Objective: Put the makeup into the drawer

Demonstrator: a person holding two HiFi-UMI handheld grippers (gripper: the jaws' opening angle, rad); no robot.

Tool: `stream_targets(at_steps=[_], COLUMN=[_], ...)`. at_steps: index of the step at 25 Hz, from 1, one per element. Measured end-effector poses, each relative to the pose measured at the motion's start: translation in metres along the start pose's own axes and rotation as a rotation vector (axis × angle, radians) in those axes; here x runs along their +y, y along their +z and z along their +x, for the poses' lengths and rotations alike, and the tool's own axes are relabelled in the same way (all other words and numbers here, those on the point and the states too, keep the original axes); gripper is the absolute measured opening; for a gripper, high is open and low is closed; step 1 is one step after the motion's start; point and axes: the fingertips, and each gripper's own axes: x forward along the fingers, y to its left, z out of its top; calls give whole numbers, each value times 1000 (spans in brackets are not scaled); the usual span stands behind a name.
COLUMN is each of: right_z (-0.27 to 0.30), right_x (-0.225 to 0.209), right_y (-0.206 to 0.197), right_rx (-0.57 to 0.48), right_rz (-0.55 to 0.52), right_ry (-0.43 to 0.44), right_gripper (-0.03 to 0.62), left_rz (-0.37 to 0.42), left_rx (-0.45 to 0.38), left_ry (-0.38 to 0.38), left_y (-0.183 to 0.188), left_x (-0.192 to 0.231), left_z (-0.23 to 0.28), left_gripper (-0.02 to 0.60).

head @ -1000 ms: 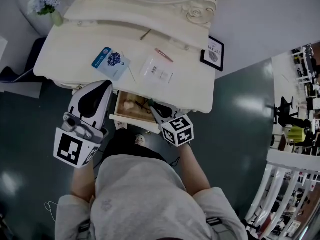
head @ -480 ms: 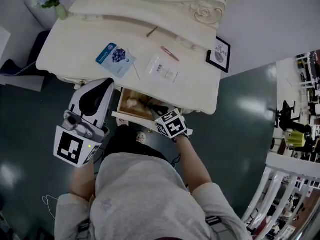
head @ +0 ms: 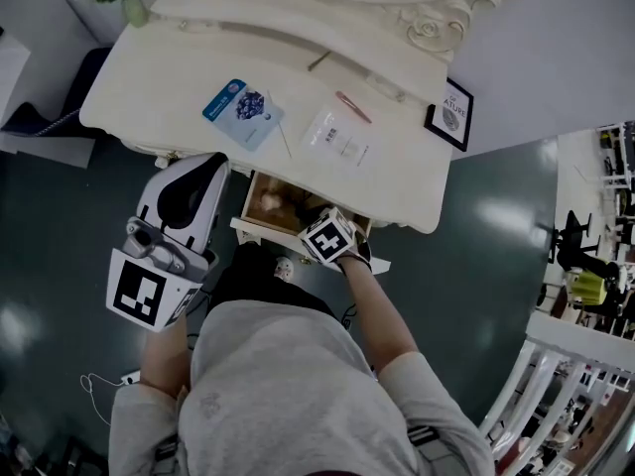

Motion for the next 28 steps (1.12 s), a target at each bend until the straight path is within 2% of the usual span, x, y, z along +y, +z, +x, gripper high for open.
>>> stream_targets(at_steps=[9,16,23,28], right_z=[23,33,34,27], right_x=[-4,-9,-8,-4], right_y=[-11,-17,-17,-13], right_rx=[147,201,178,126], right_rz=[-54,-39,2,47], right_ry=[-28,-39,-6,35], right_gripper=[54,55,75,133], left_rz=[-5,-6,-5,-4], left_rx=[19,27,27,25], left_ry=[25,35,28,22], left_y=[-8,-12,-13,-10], left_x=[13,22,21,20], left_z=[-4,-3,4,8], left_gripper=[14,14,14,14])
